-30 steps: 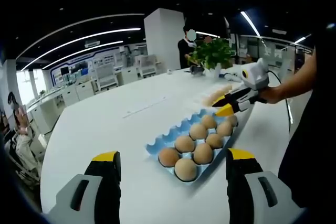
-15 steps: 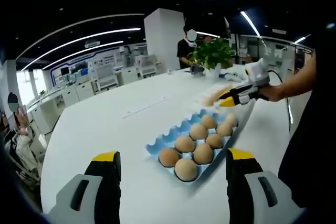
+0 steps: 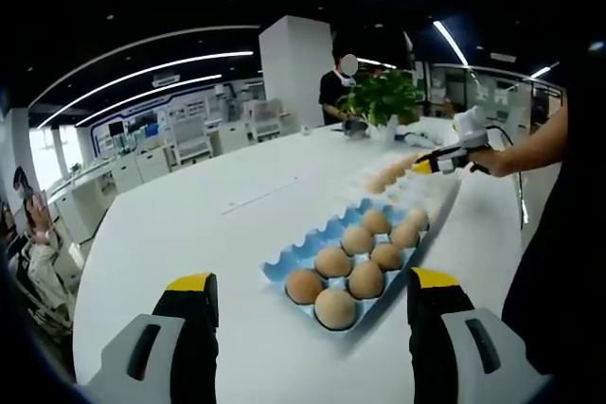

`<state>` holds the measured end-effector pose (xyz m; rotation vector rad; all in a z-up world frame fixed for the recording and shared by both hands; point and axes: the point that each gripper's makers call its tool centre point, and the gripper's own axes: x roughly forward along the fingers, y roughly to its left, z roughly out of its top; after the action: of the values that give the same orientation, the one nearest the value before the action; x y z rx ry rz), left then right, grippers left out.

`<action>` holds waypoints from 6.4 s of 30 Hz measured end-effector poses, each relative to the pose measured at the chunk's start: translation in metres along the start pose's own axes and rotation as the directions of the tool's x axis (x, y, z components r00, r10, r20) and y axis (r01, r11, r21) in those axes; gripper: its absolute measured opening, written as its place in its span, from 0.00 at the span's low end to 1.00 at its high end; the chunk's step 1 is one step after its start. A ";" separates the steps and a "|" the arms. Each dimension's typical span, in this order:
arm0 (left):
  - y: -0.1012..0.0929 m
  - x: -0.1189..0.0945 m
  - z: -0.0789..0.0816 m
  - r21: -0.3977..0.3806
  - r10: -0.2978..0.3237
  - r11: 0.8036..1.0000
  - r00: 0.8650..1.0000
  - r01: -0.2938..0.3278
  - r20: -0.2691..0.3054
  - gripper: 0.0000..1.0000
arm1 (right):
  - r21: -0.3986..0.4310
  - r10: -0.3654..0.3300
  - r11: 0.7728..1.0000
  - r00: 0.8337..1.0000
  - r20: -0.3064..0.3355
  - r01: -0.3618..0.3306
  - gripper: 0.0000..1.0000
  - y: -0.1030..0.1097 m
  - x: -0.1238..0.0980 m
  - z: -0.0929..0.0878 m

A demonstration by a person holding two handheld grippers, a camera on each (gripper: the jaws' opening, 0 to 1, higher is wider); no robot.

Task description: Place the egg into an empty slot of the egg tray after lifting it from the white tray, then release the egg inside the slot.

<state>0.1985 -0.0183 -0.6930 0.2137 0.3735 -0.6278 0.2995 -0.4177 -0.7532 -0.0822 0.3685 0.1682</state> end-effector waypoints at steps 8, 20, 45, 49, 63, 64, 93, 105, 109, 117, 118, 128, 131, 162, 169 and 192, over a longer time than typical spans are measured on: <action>0.000 0.000 0.000 -0.001 0.001 1.000 1.000 -0.001 -0.001 0.83 | 0.032 -0.123 0.992 0.992 -0.008 0.123 0.31 -0.038 -0.006 -0.008; 0.002 0.000 -0.002 -0.003 0.007 1.000 1.000 -0.007 -0.008 0.83 | 0.084 -0.233 0.969 0.972 0.009 0.231 0.32 -0.075 -0.010 -0.007; 0.005 -0.003 -0.004 -0.007 0.015 1.000 1.000 -0.015 -0.013 0.83 | 0.133 -0.230 0.962 0.971 -0.067 0.237 0.27 -0.093 0.008 -0.026; 0.005 -0.003 -0.004 -0.007 0.013 1.000 1.000 -0.014 -0.014 0.83 | 0.097 -0.227 0.968 0.972 -0.066 0.233 0.27 -0.093 0.008 -0.027; 0.005 -0.002 -0.002 -0.009 0.015 1.000 1.000 -0.015 -0.012 0.83 | 0.124 -0.220 0.966 0.974 -0.053 0.225 0.24 -0.094 0.001 -0.018; 0.005 -0.002 -0.002 -0.008 0.014 1.000 1.000 -0.015 -0.011 0.83 | 0.130 -0.222 0.965 0.974 -0.050 0.226 0.24 -0.094 0.000 -0.015; 0.002 -0.001 -0.005 -0.012 0.006 1.000 1.000 -0.006 -0.012 0.83 | 0.096 0.048 0.994 0.995 0.087 -0.057 0.25 0.026 -0.008 0.043; 0.001 -0.002 -0.005 -0.011 0.003 1.000 1.000 -0.003 -0.014 0.83 | 0.075 0.163 0.983 0.984 0.079 -0.169 0.25 0.065 0.000 0.043; 0.002 -0.002 -0.005 -0.010 0.005 1.000 1.000 -0.005 -0.012 0.83 | 0.068 0.196 0.977 0.977 0.081 -0.202 0.25 0.079 0.001 0.044; 0.004 -0.002 -0.005 -0.008 0.009 1.000 1.000 -0.009 -0.011 0.83 | 0.036 0.288 0.956 0.956 0.062 -0.290 0.25 0.108 0.008 0.044; 0.004 -0.002 -0.005 -0.007 0.009 1.000 1.000 -0.009 -0.013 0.83 | 0.038 0.297 0.953 0.953 0.061 -0.300 0.25 0.111 0.008 0.043; 0.005 -0.002 -0.006 -0.006 0.010 1.000 1.000 -0.010 -0.016 0.83 | -0.010 0.405 0.914 0.914 0.005 -0.405 0.25 0.154 0.009 0.031; 0.005 -0.002 -0.005 -0.005 0.010 1.000 1.000 -0.010 -0.012 0.83 | -0.027 0.424 0.905 0.905 -0.010 -0.424 0.25 0.161 0.009 0.028; 0.005 -0.004 -0.004 -0.009 0.016 1.000 1.000 -0.017 -0.009 0.83 | -0.024 0.512 0.856 0.853 -0.105 -0.517 0.25 0.193 0.018 -0.002; 0.004 -0.004 -0.004 -0.011 0.015 1.000 1.000 -0.015 -0.010 0.83 | -0.022 0.534 0.842 0.837 -0.122 -0.540 0.26 0.195 0.019 -0.008; 0.004 -0.003 -0.005 -0.015 0.012 1.000 1.000 -0.012 -0.014 0.82 | -0.082 0.575 0.807 0.810 -0.117 -0.585 0.25 0.200 0.018 -0.007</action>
<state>0.1968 -0.0121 -0.6963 0.2059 0.3900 -0.6118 0.2783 -0.2195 -0.7764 -0.0876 0.4644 0.8023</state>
